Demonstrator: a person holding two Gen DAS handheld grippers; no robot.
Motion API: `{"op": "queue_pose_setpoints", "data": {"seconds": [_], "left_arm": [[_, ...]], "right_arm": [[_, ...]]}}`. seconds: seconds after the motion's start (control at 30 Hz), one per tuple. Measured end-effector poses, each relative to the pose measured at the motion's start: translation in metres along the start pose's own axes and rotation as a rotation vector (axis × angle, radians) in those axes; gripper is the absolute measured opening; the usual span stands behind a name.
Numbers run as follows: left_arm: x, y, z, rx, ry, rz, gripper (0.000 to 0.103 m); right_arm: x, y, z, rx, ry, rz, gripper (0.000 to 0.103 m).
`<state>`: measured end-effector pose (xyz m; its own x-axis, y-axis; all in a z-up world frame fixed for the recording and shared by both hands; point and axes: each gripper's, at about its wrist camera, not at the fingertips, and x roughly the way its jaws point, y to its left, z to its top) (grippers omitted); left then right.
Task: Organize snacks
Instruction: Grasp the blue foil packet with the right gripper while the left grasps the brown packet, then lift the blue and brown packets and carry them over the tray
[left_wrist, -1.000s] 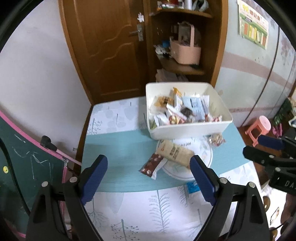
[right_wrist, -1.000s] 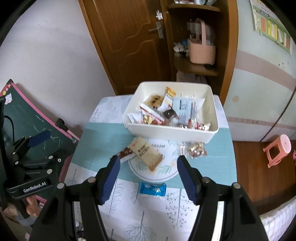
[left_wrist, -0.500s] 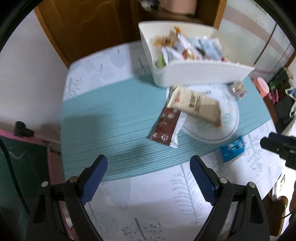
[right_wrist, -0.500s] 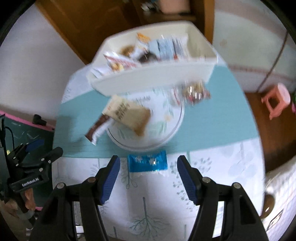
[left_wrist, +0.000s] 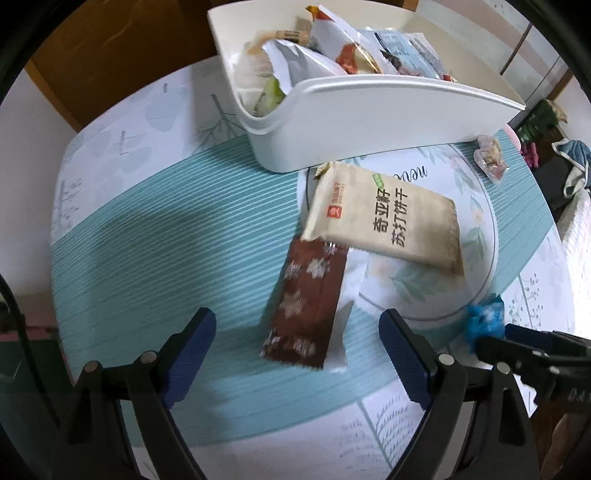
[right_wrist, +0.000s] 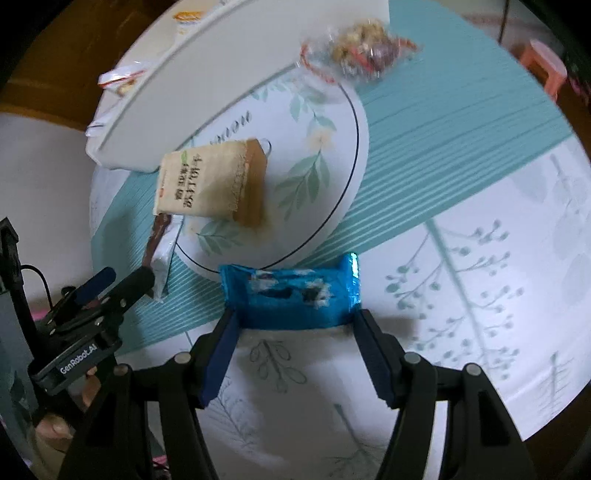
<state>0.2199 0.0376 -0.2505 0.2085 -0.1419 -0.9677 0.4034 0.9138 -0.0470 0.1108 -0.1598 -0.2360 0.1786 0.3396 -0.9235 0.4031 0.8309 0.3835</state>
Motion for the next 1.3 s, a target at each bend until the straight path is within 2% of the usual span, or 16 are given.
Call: {"op": "queue_pose_setpoints", "data": {"seconds": [0.1, 0.23, 0.3, 0.4, 0.57, 0.67, 0.73, 0.8, 0.9, 1.0, 1.03, 1.1, 1.3], "left_arm": [[0.01, 0.001, 0.008, 0.002, 0.008, -0.002, 0.088], [0.02, 0.007, 0.011, -0.008, 0.034, -0.01, 0.082], [0.026, 0.008, 0.01, -0.012, 0.055, -0.023, 0.082], [0.027, 0.008, 0.008, 0.007, 0.041, -0.017, 0.081], [0.03, 0.005, 0.003, 0.028, 0.029, 0.004, 0.08], [0.025, -0.003, -0.004, 0.042, 0.012, 0.005, 0.072], [0.023, -0.006, -0.006, 0.05, 0.003, 0.001, 0.058], [0.022, -0.007, -0.007, 0.054, -0.005, 0.0, 0.049], [0.02, -0.008, -0.01, 0.048, -0.01, 0.001, 0.041], [0.019, -0.007, -0.012, 0.037, -0.012, -0.008, 0.036], [0.018, -0.007, -0.012, 0.035, -0.01, -0.012, 0.036], [0.018, -0.005, -0.011, 0.029, -0.008, -0.017, 0.035], [0.013, 0.006, -0.015, -0.011, 0.006, -0.045, 0.033]], "right_arm": [[0.003, 0.009, 0.002, 0.004, -0.008, -0.008, 0.07], [0.008, 0.025, 0.008, -0.018, -0.035, -0.07, 0.07], [0.01, 0.033, 0.01, -0.047, -0.04, -0.092, 0.071], [0.014, 0.039, 0.008, -0.083, -0.047, -0.114, 0.072], [0.024, 0.063, -0.004, -0.213, -0.063, -0.222, 0.073], [0.029, 0.072, -0.009, -0.244, -0.071, -0.261, 0.074], [0.031, 0.077, -0.011, -0.261, -0.076, -0.285, 0.074], [0.033, 0.081, -0.013, -0.274, -0.081, -0.302, 0.074], [0.033, 0.087, -0.022, -0.283, -0.092, -0.319, 0.071], [0.037, 0.091, -0.028, -0.298, -0.107, -0.328, 0.058], [0.037, 0.093, -0.028, -0.304, -0.107, -0.324, 0.056], [0.038, 0.09, -0.028, -0.316, -0.11, -0.318, 0.046], [0.036, 0.097, -0.031, -0.337, -0.1, -0.28, 0.037]]}}
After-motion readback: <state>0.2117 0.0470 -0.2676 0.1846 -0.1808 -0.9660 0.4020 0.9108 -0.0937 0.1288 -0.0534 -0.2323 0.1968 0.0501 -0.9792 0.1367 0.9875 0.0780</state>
